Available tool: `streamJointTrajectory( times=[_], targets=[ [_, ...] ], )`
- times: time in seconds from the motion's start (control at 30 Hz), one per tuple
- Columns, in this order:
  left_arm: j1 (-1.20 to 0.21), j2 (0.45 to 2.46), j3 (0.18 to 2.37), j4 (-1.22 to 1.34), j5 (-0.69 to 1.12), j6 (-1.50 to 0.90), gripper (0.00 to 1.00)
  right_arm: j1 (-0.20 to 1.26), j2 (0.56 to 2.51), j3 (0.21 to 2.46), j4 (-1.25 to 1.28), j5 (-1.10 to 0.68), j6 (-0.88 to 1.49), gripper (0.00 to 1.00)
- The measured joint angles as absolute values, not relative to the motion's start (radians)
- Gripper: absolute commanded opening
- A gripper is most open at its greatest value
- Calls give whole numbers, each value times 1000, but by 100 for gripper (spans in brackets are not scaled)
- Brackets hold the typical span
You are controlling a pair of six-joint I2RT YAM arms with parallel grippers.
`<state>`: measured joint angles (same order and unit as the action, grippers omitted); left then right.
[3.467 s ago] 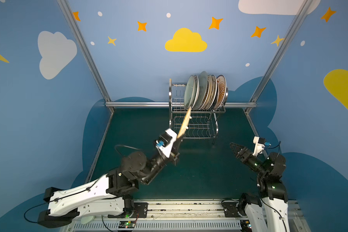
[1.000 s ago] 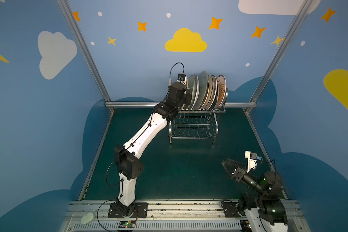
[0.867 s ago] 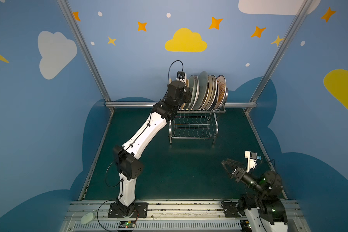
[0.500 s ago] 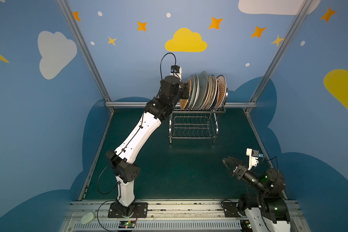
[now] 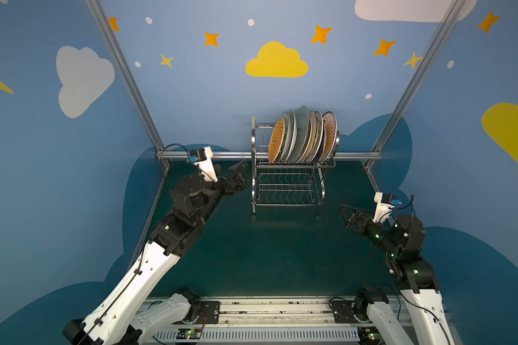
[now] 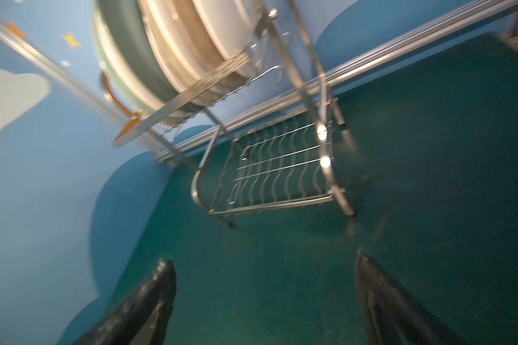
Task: Load plates into a dish rack
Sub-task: Reset both arms
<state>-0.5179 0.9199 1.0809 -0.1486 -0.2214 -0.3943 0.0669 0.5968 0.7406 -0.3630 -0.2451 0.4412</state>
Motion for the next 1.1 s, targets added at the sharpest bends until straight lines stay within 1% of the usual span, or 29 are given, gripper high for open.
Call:
streamJointTrajectory(
  times=[0.1,0.2,0.3,0.4,0.53,0.67,0.77,0.87,1.1],
  targets=[
    [-471,829,880,-146,-379,-410,100,56,617,646,-253,-122,367,92],
    [-419,829,711,-79,-543,-411,100,33,658,519,-131,-47,297,92],
    [-351,897,565,6,-642,-381,100,-1,713,403,-20,-4,244,92],
    [-263,1008,512,75,-677,-349,100,-43,761,322,84,23,206,93],
    [-181,1174,482,250,-696,-291,100,-95,836,292,177,41,195,92],
    [-133,1329,372,506,-690,-224,100,-121,907,294,217,54,203,93],
    [-96,1419,360,563,-658,-205,100,-126,983,306,239,59,202,93],
    [-78,1446,394,596,-623,-190,100,-133,1043,316,261,54,199,92],
    [-9,1397,364,701,-484,-185,100,-139,1116,329,357,-3,199,92]
  ],
)
